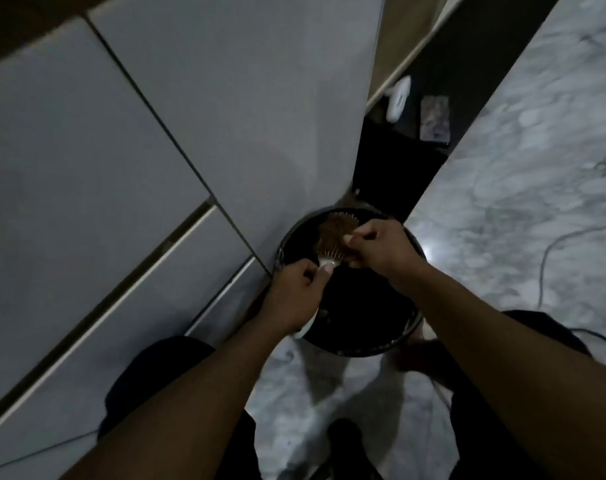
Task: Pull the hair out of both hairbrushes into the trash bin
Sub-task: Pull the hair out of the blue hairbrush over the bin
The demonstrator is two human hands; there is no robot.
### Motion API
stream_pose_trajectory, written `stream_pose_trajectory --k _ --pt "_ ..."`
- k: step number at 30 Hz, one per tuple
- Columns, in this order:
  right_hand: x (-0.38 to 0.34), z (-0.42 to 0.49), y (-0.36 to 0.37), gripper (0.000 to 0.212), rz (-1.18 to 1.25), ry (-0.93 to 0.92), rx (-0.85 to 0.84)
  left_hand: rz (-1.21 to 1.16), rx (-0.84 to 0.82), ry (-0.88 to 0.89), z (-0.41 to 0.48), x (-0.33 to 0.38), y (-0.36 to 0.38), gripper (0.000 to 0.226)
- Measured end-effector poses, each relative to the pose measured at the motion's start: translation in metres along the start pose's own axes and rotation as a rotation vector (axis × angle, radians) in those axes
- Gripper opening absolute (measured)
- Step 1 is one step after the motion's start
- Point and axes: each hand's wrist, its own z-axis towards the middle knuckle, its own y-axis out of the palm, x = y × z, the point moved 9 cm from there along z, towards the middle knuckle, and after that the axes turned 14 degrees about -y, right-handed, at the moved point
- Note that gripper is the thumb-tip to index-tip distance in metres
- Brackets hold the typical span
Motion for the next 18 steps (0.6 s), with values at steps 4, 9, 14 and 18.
stream_pose_trajectory --k 4,9,14,18 --pt "0.059 0.008 0.014 0.019 -0.033 0.104 -0.054 -0.010 -0.141 -0.091 0.030 -0.045 0.033 0.036" --pt "0.087 0.016 0.034 0.014 0.142 0.197 -0.080 -0.117 -0.201 -0.212 0.051 -0.066 0.051 0.019" --pt "0.098 0.027 0.045 0.020 0.632 0.438 0.096 -0.053 -0.123 -0.208 0.077 -0.055 0.041 0.022" --pt "0.102 0.031 0.047 0.019 0.556 0.404 0.139 -0.025 -0.119 -0.220 0.078 -0.051 0.046 0.020"
